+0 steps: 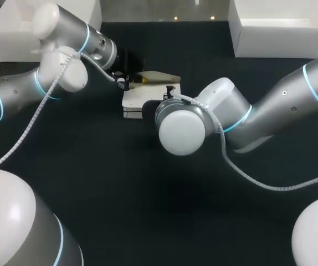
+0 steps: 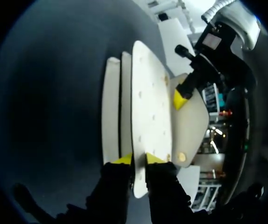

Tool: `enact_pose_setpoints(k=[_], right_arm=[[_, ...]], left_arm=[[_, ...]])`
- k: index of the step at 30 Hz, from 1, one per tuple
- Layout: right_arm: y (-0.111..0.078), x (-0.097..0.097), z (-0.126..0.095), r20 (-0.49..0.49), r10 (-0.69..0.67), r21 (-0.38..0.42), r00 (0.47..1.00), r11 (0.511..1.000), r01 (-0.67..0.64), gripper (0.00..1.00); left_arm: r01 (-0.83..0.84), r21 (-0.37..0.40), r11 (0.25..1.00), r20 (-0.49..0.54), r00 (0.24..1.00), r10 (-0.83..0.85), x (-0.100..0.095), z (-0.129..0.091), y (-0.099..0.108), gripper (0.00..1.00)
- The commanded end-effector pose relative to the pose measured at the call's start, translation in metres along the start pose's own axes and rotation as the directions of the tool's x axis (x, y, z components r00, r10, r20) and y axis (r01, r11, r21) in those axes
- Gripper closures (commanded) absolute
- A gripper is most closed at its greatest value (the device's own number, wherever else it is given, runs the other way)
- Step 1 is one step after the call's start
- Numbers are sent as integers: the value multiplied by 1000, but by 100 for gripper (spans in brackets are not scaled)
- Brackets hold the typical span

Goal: Pick up the bag, open it, inspect its contents, close it, and place it on the opposite side

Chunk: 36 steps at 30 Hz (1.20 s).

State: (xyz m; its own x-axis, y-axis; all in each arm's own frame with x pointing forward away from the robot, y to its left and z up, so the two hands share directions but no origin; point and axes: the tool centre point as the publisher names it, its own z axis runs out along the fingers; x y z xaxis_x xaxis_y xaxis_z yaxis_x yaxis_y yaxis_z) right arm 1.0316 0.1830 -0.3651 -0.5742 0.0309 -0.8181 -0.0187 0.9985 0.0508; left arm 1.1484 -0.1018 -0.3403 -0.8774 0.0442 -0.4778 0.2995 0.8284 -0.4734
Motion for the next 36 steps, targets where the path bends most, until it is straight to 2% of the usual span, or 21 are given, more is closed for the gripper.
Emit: enact_pose_setpoints(k=[1, 5, 12, 23, 30, 32, 36], right_arm=[[0, 2, 2, 4, 1, -3, 1000, 1000, -1, 88], [0, 2, 2, 9, 2, -6, 1000, 1000, -2, 100], [0, 3, 1, 12, 18, -1, 1000, 1000, -18, 100], [0, 3, 1, 12, 18, -1, 1000, 1000, -18, 100], [0, 3, 1, 12, 18, -1, 1000, 1000, -18, 100], [0, 3, 1, 12, 18, -1, 1000, 1000, -18, 100], [0, 3, 1, 12, 18, -1, 1000, 1000, -18, 100]], left_arm=[[-5, 4, 1000, -6, 1000, 5, -1, 2, 0, 100], [-9, 7, 1000, -8, 1000, 9, -1, 3, -1, 100], [-38, 30, 999, 20, 999, 38, 5, 0, -4, 100], [-105, 92, 990, 97, 991, 96, 32, -2, -5, 100], [-103, 95, 990, 110, 990, 92, 30, -6, -8, 100], [-85, 99, 992, 105, 992, 74, 25, -10, -10, 67], [-53, 113, 992, 86, 995, 43, 13, -19, -10, 66]])
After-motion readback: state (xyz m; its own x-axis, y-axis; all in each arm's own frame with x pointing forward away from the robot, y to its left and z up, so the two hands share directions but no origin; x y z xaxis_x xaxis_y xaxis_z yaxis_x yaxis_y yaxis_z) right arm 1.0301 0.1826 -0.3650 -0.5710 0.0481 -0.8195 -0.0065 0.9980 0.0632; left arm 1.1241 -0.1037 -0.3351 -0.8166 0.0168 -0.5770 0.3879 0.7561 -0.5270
